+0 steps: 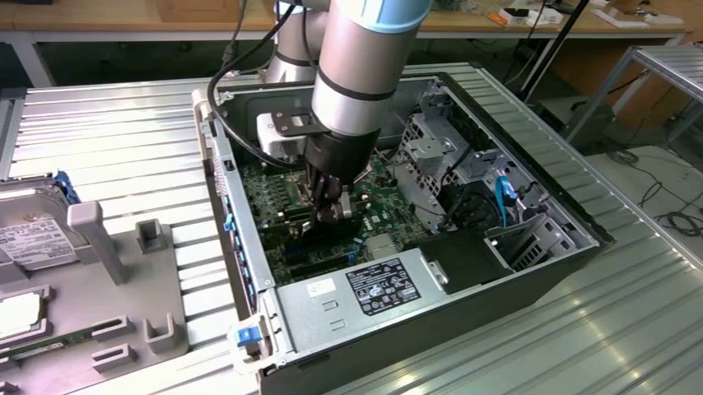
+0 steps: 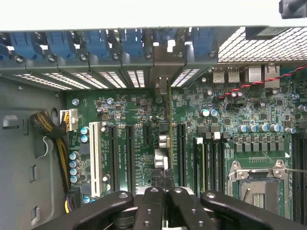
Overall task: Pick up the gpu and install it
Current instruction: 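Press down on the gpu until it lock into place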
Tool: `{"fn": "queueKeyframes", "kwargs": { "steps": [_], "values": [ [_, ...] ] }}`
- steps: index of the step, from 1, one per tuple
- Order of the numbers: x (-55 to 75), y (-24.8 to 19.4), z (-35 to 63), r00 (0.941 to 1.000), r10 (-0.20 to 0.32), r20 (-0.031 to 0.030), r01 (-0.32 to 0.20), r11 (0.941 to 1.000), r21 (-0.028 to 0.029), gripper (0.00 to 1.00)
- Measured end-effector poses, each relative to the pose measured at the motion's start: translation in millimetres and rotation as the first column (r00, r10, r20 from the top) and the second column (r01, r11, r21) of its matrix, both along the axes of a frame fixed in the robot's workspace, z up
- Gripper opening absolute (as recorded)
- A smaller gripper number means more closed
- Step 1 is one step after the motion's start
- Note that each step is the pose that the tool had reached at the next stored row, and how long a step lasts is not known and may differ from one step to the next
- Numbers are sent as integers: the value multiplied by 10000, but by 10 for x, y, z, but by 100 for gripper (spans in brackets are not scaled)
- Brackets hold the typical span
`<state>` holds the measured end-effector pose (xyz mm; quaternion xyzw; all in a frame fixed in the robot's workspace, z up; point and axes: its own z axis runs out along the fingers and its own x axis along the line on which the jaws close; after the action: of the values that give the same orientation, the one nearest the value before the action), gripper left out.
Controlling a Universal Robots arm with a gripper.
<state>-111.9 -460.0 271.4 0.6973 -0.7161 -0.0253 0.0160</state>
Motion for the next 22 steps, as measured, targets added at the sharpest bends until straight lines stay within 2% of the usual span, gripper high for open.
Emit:
{"fn": "queueKeyframes", "kwargs": {
  "steps": [3, 5, 7, 13, 17, 22],
  "values": [
    [-1, 0, -2, 10000, 0, -3, 0, 10000, 9, 11],
    [-2, -3, -39, 10000, 0, -12, 0, 10000, 22, 11],
    [0, 1, -19, 10000, 0, 3, 0, 10000, 55, 11],
    [-4, 0, 284, 10000, 1, -10, -1, 10000, 41, 11],
    [-253, -10, 332, 10000, 0, -10, 0, 10000, 42, 11],
    [-365, -16, 414, 10000, 1, -10, 0, 10000, 41, 11]
  ]
}}
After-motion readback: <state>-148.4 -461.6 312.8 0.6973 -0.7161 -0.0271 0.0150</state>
